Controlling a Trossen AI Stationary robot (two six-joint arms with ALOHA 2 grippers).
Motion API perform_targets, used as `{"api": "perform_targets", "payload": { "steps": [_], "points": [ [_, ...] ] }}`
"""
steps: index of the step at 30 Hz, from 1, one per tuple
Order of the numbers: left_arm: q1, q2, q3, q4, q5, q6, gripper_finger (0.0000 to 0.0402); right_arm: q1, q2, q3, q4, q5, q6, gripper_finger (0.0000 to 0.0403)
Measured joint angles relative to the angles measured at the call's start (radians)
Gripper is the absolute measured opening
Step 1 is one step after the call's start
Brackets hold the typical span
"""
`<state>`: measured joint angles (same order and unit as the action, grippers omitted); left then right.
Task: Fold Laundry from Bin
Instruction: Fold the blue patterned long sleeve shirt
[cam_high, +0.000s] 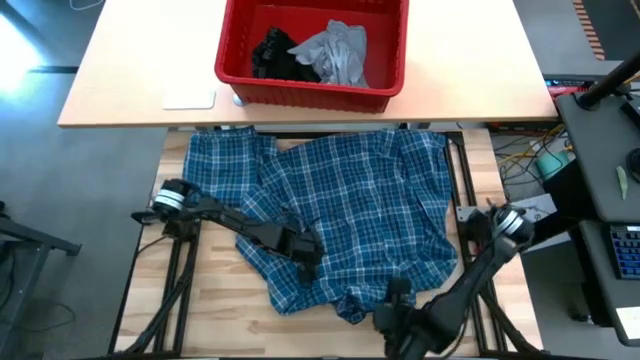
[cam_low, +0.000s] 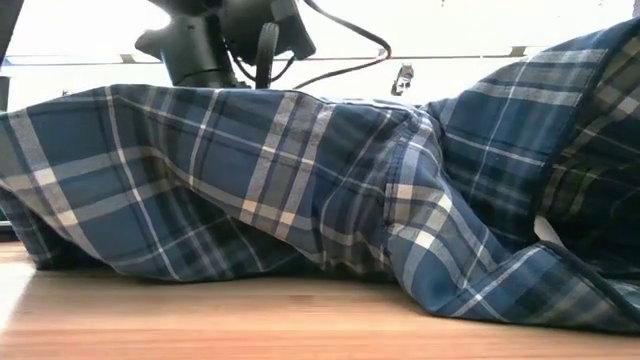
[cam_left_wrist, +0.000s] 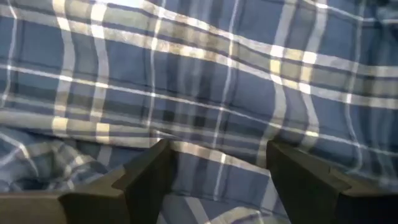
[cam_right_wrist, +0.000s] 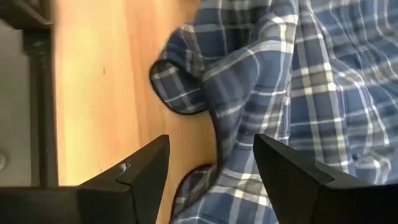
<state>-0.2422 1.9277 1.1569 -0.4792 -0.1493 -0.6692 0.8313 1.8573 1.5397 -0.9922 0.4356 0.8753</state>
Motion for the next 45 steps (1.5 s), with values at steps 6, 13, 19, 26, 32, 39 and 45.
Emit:
{"api": "perform_targets", "payload": {
  "steps": [6,13,19,26,32,39,45],
  "points": [
    [-0.003,0.027,0.0,-0.002,-0.003,0.049,0.0251,-0.048,0.139,0.147,-0.141,0.041,0.122,0.0148],
    [-0.006,0.022,-0.002,-0.001,-0.015,0.122,0.0251,-0.051,0.166,0.319,-0.135,0.029,0.102,0.0016],
    [-0.006,0.023,-0.003,0.0,-0.016,0.158,0.0251,-0.019,0.124,0.487,-0.171,0.005,0.06,0.0013],
    [-0.006,0.02,-0.004,-0.002,-0.015,0.173,0.0251,0.038,0.124,0.482,-0.205,-0.124,0.241,0.0115],
    [-0.009,0.016,-0.004,-0.019,0.003,0.192,0.0251,0.136,0.206,0.45,-0.092,-0.046,0.329,0.021],
    [-0.027,0.017,0.069,-0.2,0.083,0.277,0.0251,0.137,0.275,0.443,-0.311,0.041,0.549,0.0232],
    [-0.066,0.0,0.305,-0.488,0.097,0.301,0.0251,0.121,0.115,0.271,-0.352,0.139,0.573,0.0231]
  ]
}}
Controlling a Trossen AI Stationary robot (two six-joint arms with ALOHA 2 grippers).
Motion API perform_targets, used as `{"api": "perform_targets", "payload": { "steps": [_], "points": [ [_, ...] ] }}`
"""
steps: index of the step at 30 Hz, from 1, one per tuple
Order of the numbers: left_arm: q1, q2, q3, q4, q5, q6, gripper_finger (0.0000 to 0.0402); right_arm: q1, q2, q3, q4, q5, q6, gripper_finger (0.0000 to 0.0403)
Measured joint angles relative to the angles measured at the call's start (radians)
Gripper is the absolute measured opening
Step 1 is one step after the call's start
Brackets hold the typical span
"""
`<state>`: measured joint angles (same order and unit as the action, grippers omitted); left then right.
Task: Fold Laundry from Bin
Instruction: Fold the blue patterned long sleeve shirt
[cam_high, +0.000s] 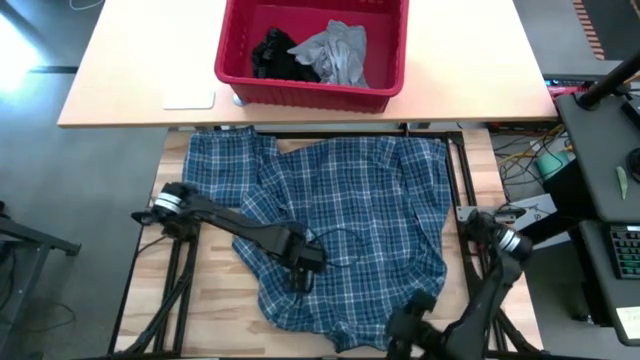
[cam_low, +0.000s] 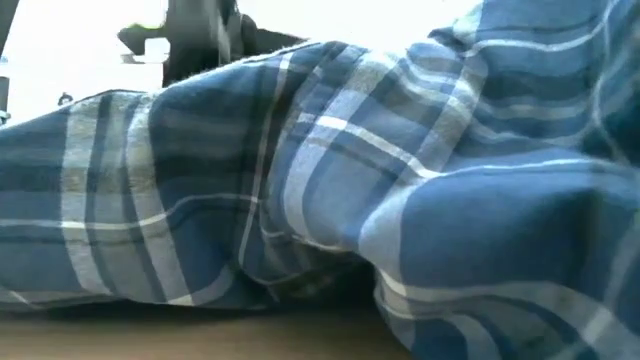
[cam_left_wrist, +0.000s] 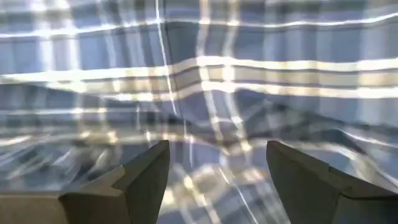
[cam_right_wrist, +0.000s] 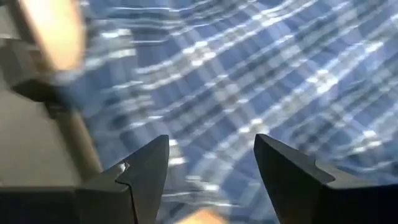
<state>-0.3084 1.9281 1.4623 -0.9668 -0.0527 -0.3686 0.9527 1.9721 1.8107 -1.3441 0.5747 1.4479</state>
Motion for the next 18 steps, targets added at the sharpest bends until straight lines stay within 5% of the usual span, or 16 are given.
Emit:
{"api": "perform_targets", "payload": {
  "steps": [7,18],
  "points": [
    [-0.062,0.007,0.121,-0.021,-0.001,-0.154,0.0251,-0.044,-0.256,-0.438,0.289,0.0,-0.068,0.0224],
    [-0.114,0.092,-0.03,0.123,0.018,-0.386,0.0251,-0.04,-0.385,-0.894,0.629,-0.161,-0.064,0.0219]
  ]
}}
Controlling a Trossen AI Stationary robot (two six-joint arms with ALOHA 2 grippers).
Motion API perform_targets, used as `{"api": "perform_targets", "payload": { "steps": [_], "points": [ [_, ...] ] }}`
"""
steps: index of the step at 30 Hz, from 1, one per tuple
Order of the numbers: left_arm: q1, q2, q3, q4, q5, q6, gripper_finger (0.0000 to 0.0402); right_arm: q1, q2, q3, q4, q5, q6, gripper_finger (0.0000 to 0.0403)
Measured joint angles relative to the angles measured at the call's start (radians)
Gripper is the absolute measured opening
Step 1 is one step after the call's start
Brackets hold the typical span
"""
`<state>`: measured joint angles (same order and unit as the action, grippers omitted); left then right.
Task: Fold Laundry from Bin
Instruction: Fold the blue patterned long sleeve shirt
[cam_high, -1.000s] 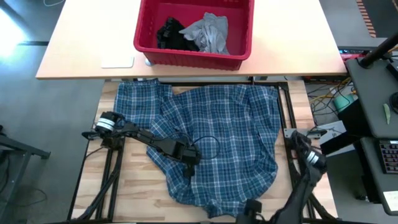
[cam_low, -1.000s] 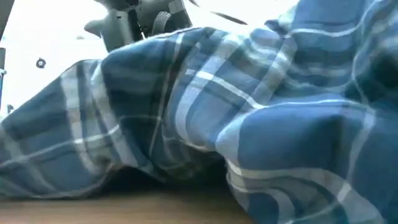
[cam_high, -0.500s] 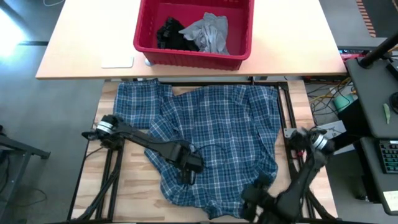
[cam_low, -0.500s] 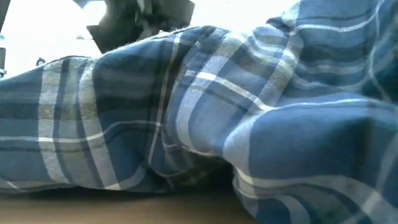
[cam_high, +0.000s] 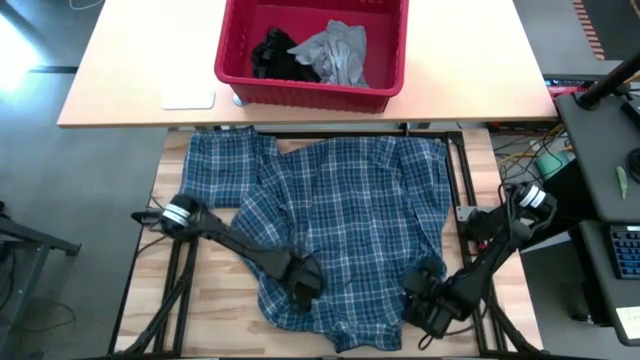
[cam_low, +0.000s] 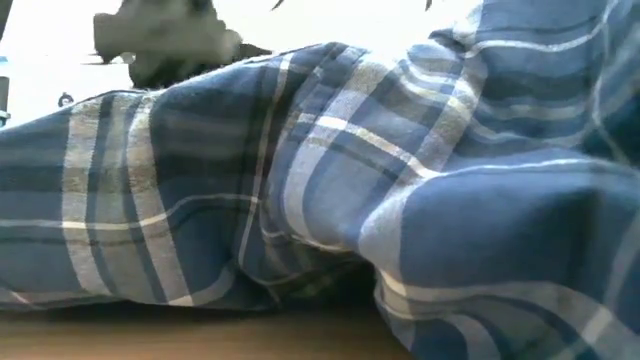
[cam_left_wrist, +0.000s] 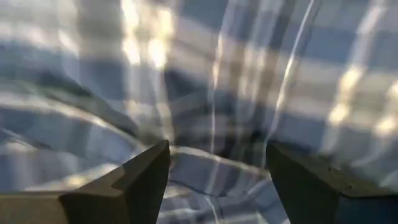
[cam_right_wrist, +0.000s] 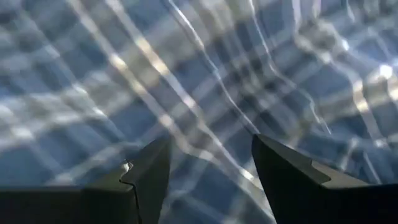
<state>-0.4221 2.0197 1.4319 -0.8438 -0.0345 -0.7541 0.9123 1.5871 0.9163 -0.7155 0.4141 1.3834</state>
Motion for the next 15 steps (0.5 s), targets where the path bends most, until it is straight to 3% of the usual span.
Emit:
{"api": "perform_targets", "payload": {
  "steps": [4,9,15],
  "points": [
    [-0.027,0.034,-0.019,-0.017,0.065,-0.042,0.0251,0.013,-0.008,-0.057,0.004,-0.043,0.034,0.0219],
    [-0.054,0.037,-0.03,-0.098,0.09,-0.096,0.0251,0.013,-0.065,-0.054,-0.002,-0.134,-0.064,0.0219],
    [-0.055,0.015,0.0,-0.25,0.132,-0.104,0.0251,0.013,-0.189,-0.032,-0.006,-0.01,-0.13,0.0219]
  ]
}}
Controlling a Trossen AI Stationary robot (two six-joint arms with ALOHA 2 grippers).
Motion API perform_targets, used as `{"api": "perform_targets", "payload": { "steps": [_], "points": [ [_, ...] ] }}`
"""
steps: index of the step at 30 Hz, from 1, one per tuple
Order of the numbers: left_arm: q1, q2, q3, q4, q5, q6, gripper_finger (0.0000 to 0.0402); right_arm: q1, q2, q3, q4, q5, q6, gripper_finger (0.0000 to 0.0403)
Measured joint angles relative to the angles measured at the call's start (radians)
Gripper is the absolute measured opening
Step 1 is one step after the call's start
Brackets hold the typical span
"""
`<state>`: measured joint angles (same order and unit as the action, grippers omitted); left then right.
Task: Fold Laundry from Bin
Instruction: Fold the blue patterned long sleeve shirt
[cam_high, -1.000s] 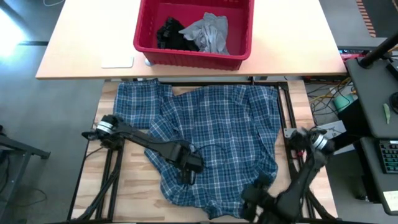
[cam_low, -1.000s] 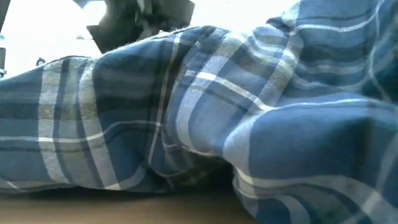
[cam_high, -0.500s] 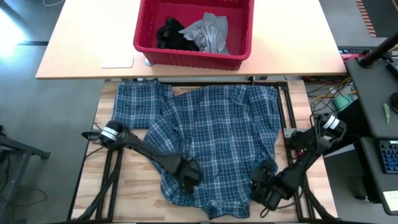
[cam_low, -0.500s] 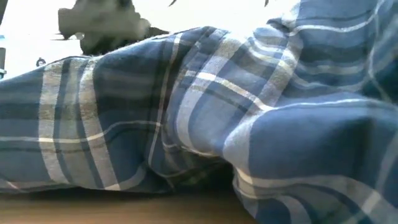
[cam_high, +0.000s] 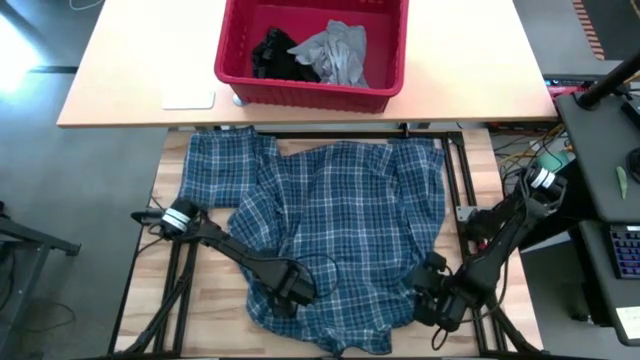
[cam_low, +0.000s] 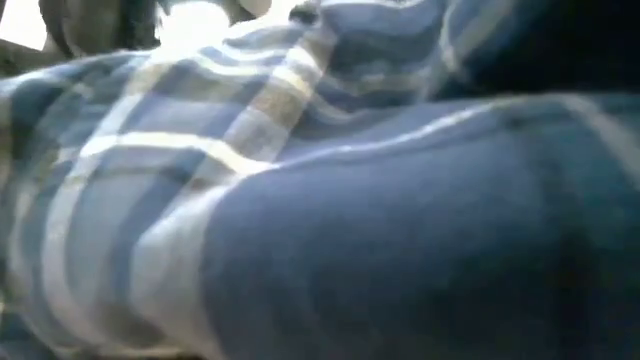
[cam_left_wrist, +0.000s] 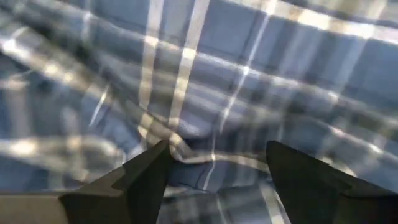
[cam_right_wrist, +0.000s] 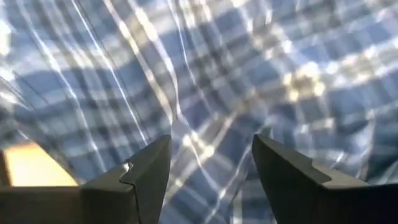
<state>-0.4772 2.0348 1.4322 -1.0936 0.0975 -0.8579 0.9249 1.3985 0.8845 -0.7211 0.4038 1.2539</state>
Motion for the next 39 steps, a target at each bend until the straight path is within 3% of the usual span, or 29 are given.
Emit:
{"api": "perform_targets", "payload": {
  "steps": [4,9,16,23,31,39],
  "points": [
    [0.0,-0.018,0.087,-0.042,0.001,0.002,0.0251,-0.005,-0.039,-0.029,0.006,0.084,-0.047,0.0219],
    [0.019,-0.018,0.204,-0.029,-0.059,0.005,0.0251,-0.009,-0.031,-0.123,0.099,0.086,-0.06,0.0219],
    [0.096,-0.018,0.238,-0.001,-0.115,0.039,0.0251,-0.008,0.012,-0.236,0.251,-0.051,-0.042,0.0219],
    [0.142,0.027,0.232,0.03,-0.138,0.1,0.0251,-0.008,-0.002,-0.187,0.036,-0.17,-0.019,0.0219],
    [0.19,0.049,0.24,0.06,-0.134,0.133,0.0251,-0.009,-0.043,-0.061,-0.005,0.002,-0.123,0.0219],
    [0.22,0.045,0.241,0.14,-0.156,0.156,0.0251,-0.014,-0.042,-0.102,-0.007,0.068,-0.096,0.0219]
  ]
}}
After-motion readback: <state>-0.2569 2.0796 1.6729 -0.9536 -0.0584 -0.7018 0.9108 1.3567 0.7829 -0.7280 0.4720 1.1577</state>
